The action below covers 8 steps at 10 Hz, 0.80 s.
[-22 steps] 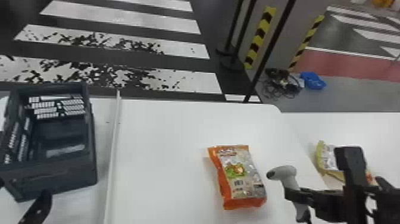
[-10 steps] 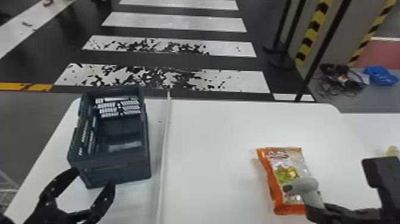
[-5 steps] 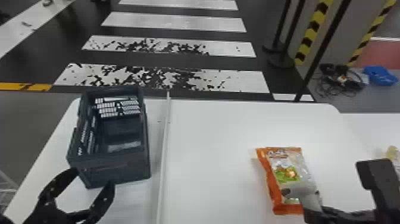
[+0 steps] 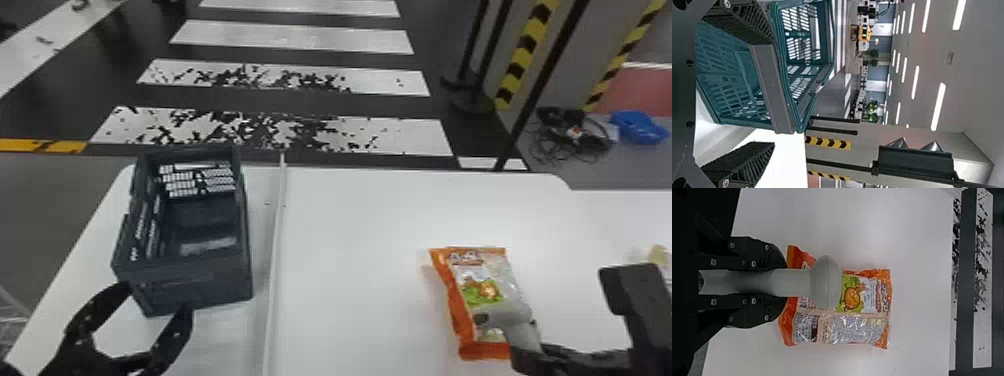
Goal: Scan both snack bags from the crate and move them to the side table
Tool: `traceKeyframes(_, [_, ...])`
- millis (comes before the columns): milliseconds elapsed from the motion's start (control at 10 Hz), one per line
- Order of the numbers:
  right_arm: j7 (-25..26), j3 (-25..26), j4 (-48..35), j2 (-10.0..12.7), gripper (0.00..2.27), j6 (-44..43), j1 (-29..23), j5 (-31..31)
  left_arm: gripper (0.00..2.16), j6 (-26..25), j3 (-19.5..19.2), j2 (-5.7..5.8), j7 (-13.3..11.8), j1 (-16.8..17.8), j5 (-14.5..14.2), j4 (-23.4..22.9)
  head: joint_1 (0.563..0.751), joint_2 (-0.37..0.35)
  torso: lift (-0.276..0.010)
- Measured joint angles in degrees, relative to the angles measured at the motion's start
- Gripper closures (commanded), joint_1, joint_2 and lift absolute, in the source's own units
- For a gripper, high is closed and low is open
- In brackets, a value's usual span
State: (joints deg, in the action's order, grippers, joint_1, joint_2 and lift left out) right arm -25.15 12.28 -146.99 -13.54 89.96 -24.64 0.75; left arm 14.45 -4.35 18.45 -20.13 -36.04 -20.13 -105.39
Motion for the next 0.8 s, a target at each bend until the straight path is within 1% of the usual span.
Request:
traceKeyframes(200, [0.0,1.0,0.1,-0.2,2.24,-0.4,0.4,0.0,0.08,0.0,0.0,-0.07,0.0,0.0,0.0,0.0,0.695,-0.063,-0.099])
traceKeyframes(500, [0.4,6.1,1.6,-0.6,2.24,-5.6,1.2,1.7,0.08,0.0,0.0,-0.03,0.0,0.0,0.0,-0.1,0.695,-0.118,-0.099])
traceKeyframes(600, [1.0,8.0,3.7,-0.7,2.24,-9.9,1.4,2.9,0.08,0.0,0.0,0.0,0.0,0.0,0.0,-0.1,0.695,-0.14,-0.099])
traceKeyframes(800, [1.2,11.3,12.4,-1.5,2.24,-21.8,3.2,4.9,0.08,0.0,0.0,0.01,0.0,0.0,0.0,-0.1,0.695,-0.189,-0.099])
